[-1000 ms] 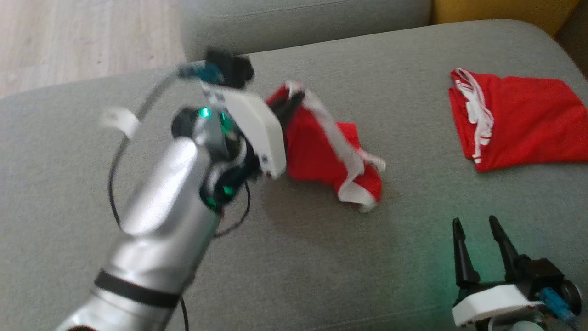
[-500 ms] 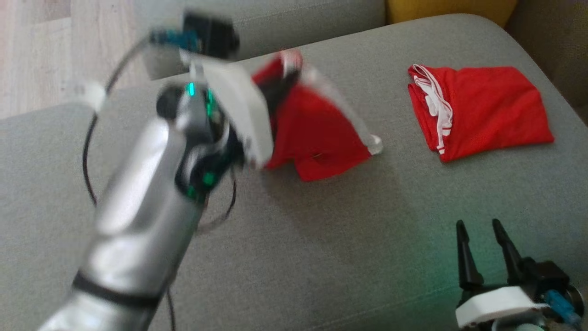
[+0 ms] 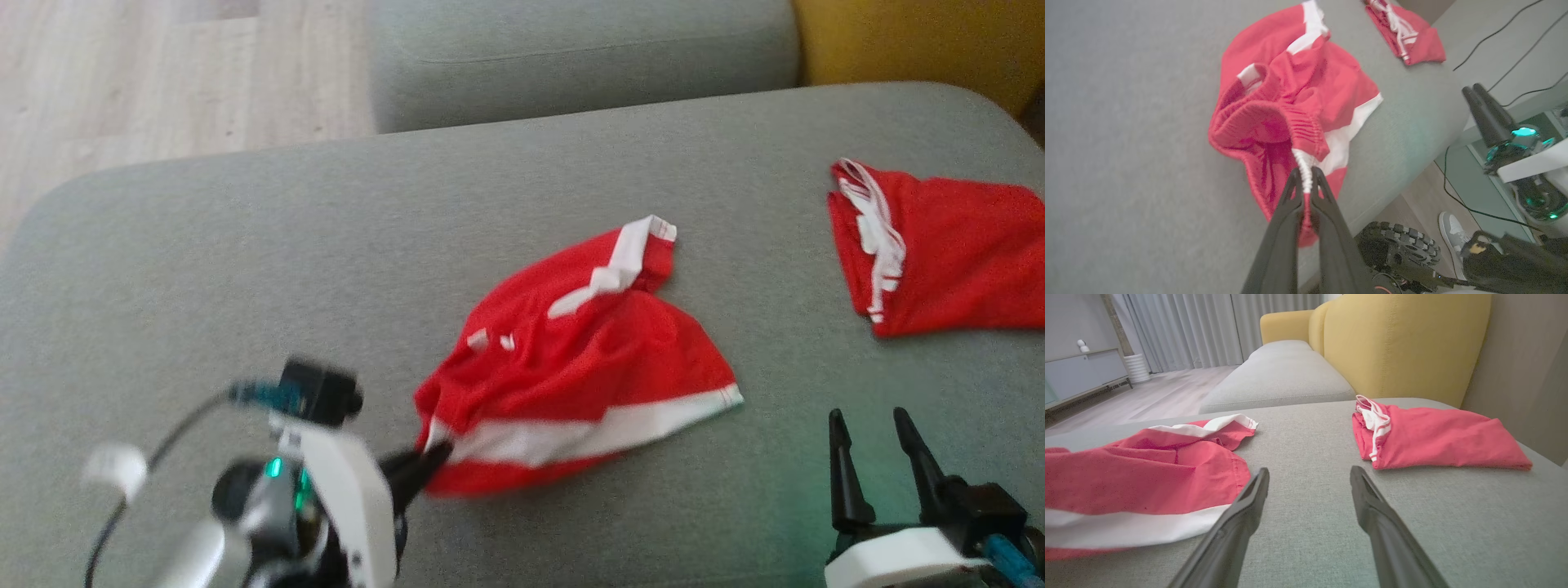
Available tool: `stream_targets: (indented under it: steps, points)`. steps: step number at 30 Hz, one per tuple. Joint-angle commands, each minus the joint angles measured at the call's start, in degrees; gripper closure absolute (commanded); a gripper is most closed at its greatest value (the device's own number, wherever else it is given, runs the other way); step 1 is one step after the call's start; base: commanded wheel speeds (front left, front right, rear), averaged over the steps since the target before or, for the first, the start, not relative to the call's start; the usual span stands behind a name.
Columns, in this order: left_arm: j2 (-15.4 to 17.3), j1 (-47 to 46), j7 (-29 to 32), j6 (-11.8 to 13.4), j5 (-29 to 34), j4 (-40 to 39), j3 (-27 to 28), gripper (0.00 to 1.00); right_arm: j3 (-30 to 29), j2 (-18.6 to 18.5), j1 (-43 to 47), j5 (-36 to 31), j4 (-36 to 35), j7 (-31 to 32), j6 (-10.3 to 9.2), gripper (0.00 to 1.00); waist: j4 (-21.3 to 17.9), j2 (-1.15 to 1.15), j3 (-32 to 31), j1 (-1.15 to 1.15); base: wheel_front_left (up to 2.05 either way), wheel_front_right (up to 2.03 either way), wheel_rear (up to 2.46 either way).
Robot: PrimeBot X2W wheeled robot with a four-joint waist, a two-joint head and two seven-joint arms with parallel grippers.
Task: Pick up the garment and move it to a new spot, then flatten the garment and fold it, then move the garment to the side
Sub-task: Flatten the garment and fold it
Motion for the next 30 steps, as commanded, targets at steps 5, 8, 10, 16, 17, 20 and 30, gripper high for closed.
stream_targets:
  steps: [5,8,10,16,17,20,30]
  points:
    - [0.95,5.61,-7.03,0.89,1.48,1.04,2.82,1.00,1.45,-0.48,-0.95,-1.19,-1.89,-0.79,0.37,0.00,3.41,0.00,-0.22,0.00,0.00,0.00,0.00]
    - [0.57,7.44,-12.52,0.31,4.32,5.99,2.32,1.00,1.38,-0.48,-0.70,-1.74,-1.79,-0.79,0.37,0.00,4.73,0.00,-0.21,0.00,0.00,0.00,0.00]
    - [-1.34,7.83,-16.48,-0.33,4.33,9.47,2.47,1.00,1.39,-0.48,-0.64,-2.14,-1.74,-0.79,0.37,0.00,5.45,0.00,-0.26,0.00,0.00,0.00,0.00]
    - [-5.12,7.15,-28.24,-2.79,5.85,19.50,2.96,0.42,1.52,-0.48,-0.72,-3.20,-1.59,-0.79,0.37,0.00,6.68,0.00,-0.78,0.00,0.00,0.00,0.00]
    - [-5.54,7.28,-29.48,-2.90,5.81,20.04,3.15,0.00,1.49,-0.48,-0.67,-3.30,-1.59,-0.79,0.37,0.00,6.74,0.00,-0.92,0.00,0.00,0.00,0.00]
    - [-6.07,7.76,-33.37,-2.63,6.83,20.20,3.59,0.00,1.25,-0.48,-0.35,-3.55,-1.60,-0.79,0.37,0.00,6.94,0.00,-1.36,0.00,0.00,0.00,0.00]
    - [-8.51,12.30,-48.02,5.13,13.55,16.31,6.39,0.00,-1.17,-0.48,-0.08,-3.05,-2.75,-0.79,0.37,0.00,6.45,0.00,-2.86,0.00,0.00,0.00,0.00]
